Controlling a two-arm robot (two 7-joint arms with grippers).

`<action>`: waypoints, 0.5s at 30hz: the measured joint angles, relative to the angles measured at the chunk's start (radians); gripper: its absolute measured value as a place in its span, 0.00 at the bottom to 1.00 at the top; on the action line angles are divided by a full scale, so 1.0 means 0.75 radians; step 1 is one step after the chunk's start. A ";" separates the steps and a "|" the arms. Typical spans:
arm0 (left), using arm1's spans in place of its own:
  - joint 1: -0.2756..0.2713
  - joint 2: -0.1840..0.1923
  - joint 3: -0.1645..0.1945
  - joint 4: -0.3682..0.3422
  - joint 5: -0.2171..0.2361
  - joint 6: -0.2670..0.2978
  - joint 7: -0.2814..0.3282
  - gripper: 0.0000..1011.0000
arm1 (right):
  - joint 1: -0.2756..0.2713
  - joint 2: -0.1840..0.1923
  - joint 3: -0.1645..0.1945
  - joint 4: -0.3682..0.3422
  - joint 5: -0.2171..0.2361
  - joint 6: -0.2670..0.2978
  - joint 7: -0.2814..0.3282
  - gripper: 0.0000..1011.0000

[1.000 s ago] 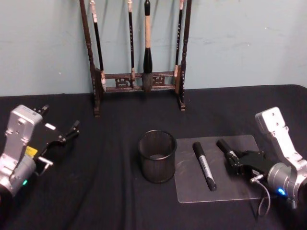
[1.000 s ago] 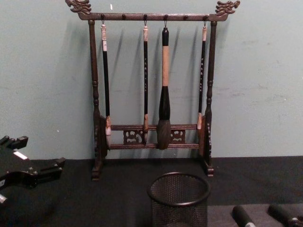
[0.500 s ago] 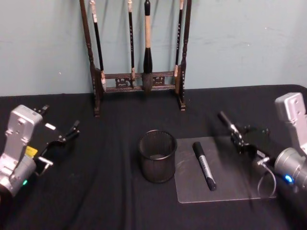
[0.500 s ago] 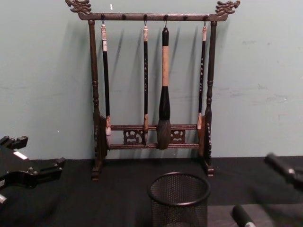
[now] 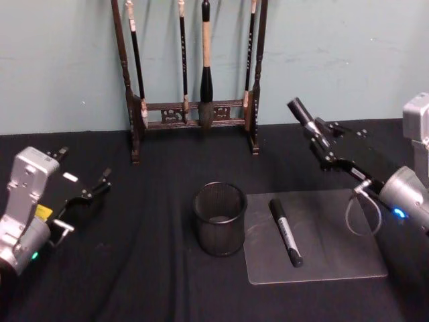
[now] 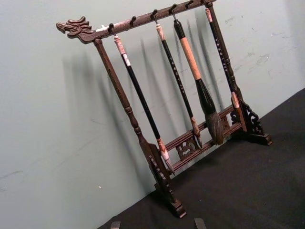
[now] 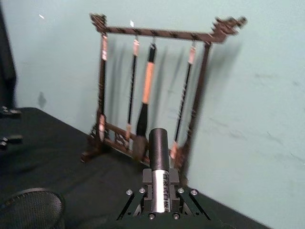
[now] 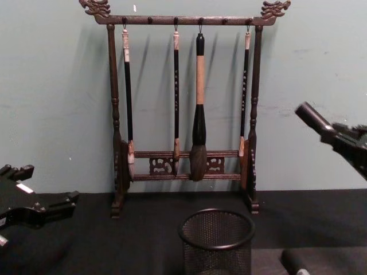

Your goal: Pick up the water-based marker from the table and place it into the pen holder.

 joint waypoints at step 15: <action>0.000 0.000 0.000 0.000 0.000 0.000 0.000 0.99 | 0.292 -0.137 -0.220 0.279 0.103 -0.123 0.257 0.20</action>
